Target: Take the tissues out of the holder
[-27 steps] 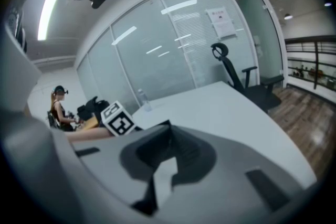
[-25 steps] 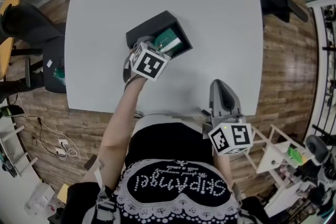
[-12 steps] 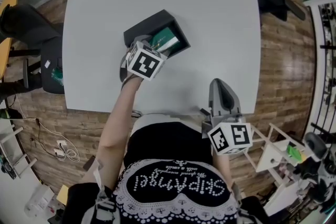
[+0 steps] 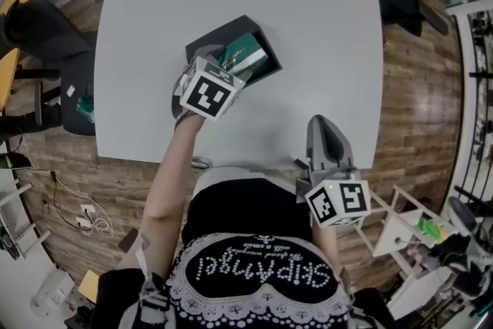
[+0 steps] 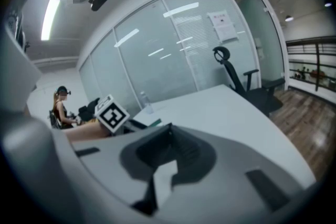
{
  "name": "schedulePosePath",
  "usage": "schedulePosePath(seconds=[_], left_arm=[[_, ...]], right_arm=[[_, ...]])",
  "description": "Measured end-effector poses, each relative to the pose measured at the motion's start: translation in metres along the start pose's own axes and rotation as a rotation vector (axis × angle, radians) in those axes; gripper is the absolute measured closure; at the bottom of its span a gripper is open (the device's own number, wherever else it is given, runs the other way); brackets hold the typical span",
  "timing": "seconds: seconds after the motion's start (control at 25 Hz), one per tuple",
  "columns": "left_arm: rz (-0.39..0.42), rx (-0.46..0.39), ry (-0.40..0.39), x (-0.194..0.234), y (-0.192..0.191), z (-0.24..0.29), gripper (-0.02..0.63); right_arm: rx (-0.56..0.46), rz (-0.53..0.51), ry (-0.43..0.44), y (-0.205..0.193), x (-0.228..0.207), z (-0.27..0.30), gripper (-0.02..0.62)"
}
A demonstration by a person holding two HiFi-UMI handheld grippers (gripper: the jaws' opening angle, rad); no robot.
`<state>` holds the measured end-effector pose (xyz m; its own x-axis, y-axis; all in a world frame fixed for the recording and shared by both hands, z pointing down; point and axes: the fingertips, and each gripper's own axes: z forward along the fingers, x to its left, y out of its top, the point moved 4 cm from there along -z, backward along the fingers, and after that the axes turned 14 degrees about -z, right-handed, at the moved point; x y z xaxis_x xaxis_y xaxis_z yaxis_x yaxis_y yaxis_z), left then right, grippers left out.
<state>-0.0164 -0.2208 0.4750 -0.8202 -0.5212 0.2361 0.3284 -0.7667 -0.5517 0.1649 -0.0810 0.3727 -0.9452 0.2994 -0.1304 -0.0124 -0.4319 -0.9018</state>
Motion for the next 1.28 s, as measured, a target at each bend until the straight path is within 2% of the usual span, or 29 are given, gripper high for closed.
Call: schedulePosePath(seconds=[0.4, 0.56, 0.72, 1.04, 1.28], left_arm=[[0.030, -0.109, 0.019, -0.008, 0.018, -0.032, 0.271], [0.038, -0.180, 0.027, -0.012, 0.028, -0.052, 0.270], [0.024, -0.280, 0.026, -0.013, 0.039, -0.075, 0.272], [0.003, -0.537, 0.068, -0.016, 0.060, -0.126, 0.272], [-0.021, -0.661, 0.091, -0.018, 0.065, -0.161, 0.272]], right_arm=[[-0.015, -0.011, 0.008, 0.003, 0.004, -0.006, 0.560], [-0.026, -0.020, 0.009, 0.006, 0.006, -0.011, 0.560], [-0.039, -0.031, 0.011, 0.009, 0.011, -0.014, 0.560], [-0.068, -0.059, 0.020, 0.016, 0.017, -0.022, 0.560], [-0.101, -0.085, 0.024, 0.026, 0.017, -0.026, 0.560]])
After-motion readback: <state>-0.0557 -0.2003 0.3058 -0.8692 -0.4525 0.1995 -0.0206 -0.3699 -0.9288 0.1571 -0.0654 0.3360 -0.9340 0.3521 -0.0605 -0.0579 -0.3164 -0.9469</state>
